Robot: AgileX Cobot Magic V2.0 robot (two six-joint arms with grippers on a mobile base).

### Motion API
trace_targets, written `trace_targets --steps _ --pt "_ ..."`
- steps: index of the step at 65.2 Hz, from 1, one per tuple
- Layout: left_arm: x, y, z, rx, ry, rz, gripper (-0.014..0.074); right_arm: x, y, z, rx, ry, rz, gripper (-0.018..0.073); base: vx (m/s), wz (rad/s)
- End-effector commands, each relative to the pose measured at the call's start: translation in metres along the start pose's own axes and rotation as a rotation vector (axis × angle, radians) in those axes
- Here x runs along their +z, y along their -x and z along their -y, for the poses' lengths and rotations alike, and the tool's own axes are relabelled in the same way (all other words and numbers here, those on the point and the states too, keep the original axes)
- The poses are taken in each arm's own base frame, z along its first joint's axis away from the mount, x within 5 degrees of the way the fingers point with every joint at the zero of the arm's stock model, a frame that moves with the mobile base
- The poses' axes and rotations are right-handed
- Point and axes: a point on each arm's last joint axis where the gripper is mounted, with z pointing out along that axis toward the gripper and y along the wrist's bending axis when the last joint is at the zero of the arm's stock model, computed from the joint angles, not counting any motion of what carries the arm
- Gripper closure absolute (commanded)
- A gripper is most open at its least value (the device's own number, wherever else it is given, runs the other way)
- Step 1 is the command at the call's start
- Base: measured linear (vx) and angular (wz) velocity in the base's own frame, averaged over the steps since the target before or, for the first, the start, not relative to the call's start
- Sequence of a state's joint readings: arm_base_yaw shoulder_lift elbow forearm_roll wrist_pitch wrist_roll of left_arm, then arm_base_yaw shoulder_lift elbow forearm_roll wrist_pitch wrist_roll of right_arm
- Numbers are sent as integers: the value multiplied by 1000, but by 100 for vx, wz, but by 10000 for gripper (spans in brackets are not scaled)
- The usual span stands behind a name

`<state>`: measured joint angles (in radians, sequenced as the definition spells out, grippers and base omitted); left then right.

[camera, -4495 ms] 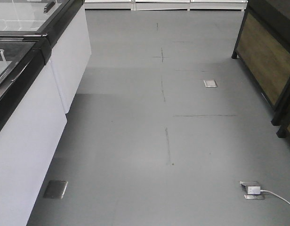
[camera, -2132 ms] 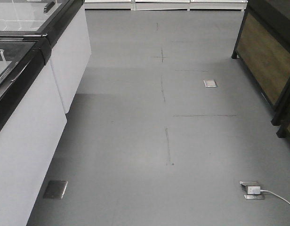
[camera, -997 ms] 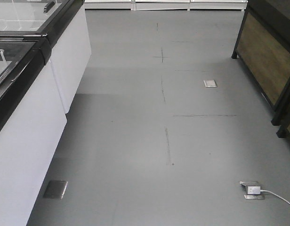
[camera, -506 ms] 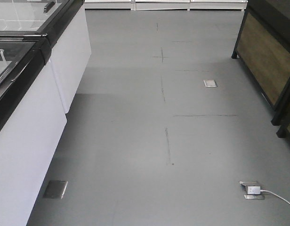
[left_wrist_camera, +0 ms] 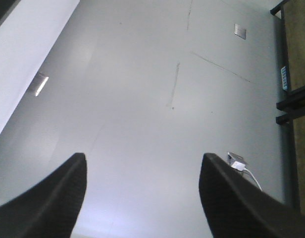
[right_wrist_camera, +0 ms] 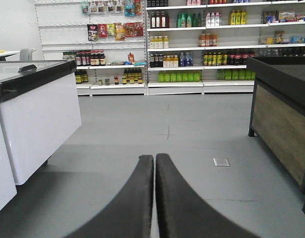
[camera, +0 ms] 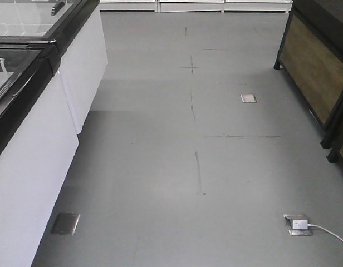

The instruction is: Left arm holds basket, right arm returns cookies

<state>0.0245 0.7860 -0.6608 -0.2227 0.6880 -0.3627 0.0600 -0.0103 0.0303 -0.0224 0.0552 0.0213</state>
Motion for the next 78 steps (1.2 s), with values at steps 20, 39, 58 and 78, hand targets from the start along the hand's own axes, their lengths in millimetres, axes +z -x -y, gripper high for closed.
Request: trace_targets --steps 20,39,58,78 --pt "-47 74 19 -98 1 150 126 -1 8 0 -10 2 87 567 0 0" --pt "-64 119 2 -307 27 210 129 -1 8 0 -10 2 87 567 0 0" --pt "-83 157 -38 -465 50 364 155 -1 8 0 -10 2 87 567 0 0" --pt "-77 187 -85 -583 -106 444 149 -1 8 0 -10 2 87 567 0 0"
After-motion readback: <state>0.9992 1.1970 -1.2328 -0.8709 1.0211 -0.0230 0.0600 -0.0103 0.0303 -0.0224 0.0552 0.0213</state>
